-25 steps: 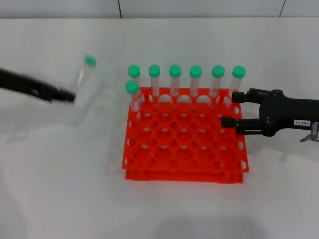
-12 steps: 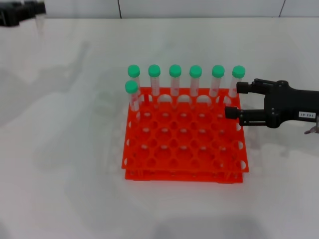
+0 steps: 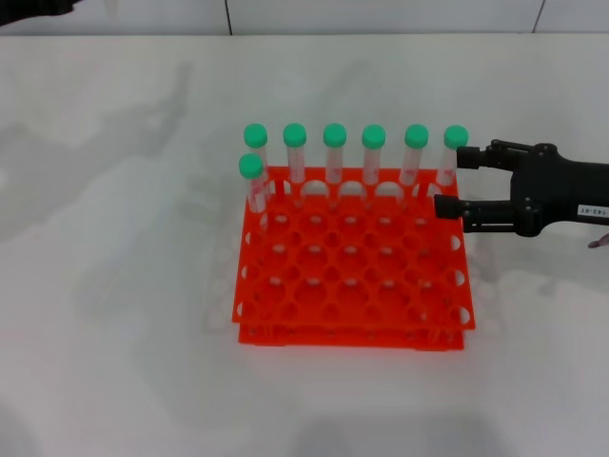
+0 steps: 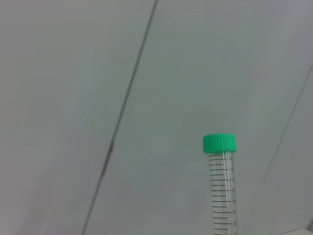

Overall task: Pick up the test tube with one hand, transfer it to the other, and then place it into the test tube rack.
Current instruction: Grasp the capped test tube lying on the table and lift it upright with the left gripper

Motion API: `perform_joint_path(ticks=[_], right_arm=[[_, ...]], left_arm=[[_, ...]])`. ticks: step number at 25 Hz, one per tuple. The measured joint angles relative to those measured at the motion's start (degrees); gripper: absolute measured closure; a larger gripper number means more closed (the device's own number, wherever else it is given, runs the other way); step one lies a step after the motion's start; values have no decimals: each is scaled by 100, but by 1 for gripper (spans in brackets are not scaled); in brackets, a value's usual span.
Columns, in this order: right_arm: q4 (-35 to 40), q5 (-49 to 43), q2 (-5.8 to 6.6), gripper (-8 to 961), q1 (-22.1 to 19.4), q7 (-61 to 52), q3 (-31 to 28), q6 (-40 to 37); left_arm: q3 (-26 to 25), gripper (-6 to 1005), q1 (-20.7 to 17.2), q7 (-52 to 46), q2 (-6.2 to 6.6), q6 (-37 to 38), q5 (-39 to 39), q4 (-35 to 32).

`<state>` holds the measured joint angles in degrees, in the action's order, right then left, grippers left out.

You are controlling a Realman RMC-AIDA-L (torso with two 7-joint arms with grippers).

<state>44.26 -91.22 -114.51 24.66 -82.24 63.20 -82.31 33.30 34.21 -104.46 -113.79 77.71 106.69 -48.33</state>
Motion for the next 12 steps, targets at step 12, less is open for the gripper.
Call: perform_joint_path(ticks=[12], right_arm=[[22, 0, 39, 97, -1, 22, -76, -68]], left_arm=[[1023, 811, 149, 230, -96, 103, -142, 31]])
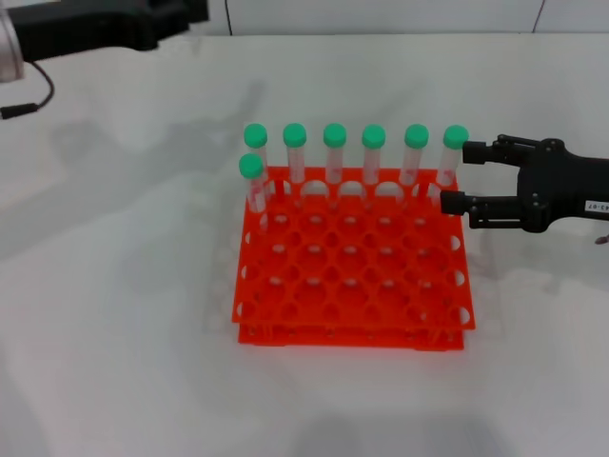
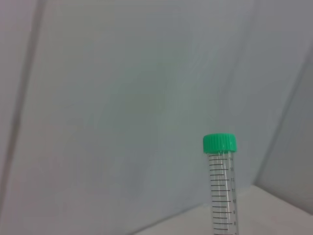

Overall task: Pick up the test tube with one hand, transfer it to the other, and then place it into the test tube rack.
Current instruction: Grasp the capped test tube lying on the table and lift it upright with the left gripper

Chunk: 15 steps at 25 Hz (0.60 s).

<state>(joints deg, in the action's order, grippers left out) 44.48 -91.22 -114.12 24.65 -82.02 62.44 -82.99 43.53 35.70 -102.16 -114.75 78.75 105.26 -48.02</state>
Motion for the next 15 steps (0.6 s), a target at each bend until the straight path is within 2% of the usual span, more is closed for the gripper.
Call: perform_joint_path(ticks=[9, 15], right_arm=[[-1, -3, -31, 97, 15, 56, -147, 8], [-1, -3, -37, 98, 7, 76, -325, 5]], left_arm=[[85, 811, 27, 840, -4, 467, -83, 37], [161, 811, 196, 1316, -13, 667, -59, 372]])
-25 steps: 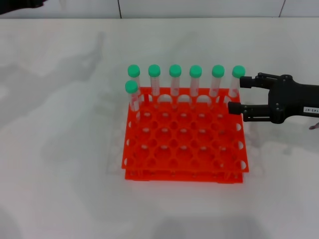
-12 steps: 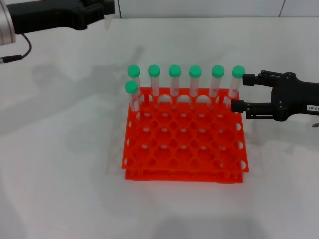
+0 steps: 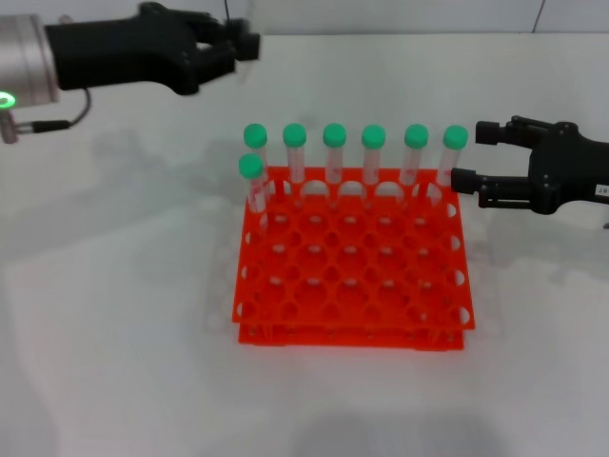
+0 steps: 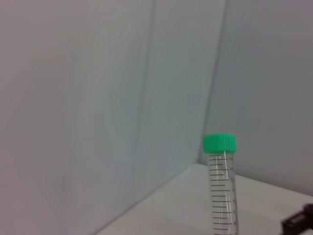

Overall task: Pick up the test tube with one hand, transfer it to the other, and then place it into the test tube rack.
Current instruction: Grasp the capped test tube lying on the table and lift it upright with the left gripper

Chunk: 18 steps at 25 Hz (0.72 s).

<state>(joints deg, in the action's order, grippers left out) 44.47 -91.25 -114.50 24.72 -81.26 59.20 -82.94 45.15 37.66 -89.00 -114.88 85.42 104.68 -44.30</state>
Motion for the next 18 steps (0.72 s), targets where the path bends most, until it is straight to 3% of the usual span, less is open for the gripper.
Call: perform_joint_path(ticks=[9, 18], right_arm=[[56, -1, 33, 98, -11, 5, -173, -6], [253, 3, 84, 98, -71, -8, -199, -62]], left_arm=[[294, 811, 304, 370, -140, 28, 3, 397], [545, 810, 376, 527, -269, 148, -57, 573]])
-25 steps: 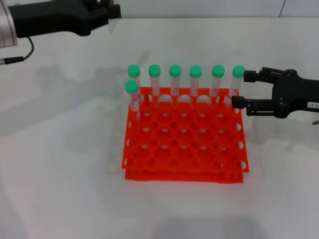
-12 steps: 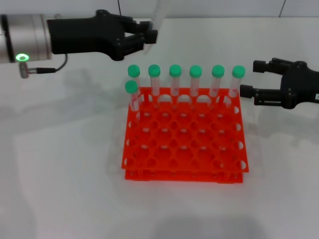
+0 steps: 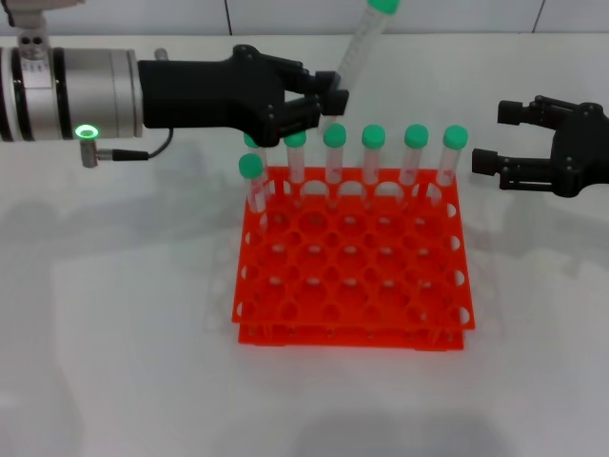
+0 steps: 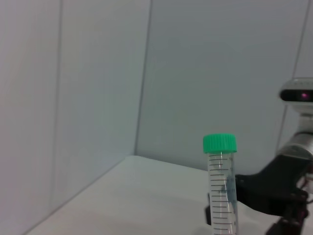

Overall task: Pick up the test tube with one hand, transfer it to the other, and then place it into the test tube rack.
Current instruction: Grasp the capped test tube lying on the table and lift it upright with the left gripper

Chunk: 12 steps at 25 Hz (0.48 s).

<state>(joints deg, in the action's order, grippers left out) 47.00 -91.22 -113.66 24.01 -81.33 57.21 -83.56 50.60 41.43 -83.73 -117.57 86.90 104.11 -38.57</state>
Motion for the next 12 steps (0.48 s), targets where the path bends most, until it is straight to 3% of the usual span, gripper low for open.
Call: perform_joint_path(ticks=[7, 12], right_arm=[[168, 1, -2, 98, -71, -23, -29, -37], [202, 1, -5, 98, -81, -25, -191, -138]], left_arm=[[46, 811, -34, 31, -40, 243, 31, 15], [47, 811, -121, 64, 10, 368, 38, 22]])
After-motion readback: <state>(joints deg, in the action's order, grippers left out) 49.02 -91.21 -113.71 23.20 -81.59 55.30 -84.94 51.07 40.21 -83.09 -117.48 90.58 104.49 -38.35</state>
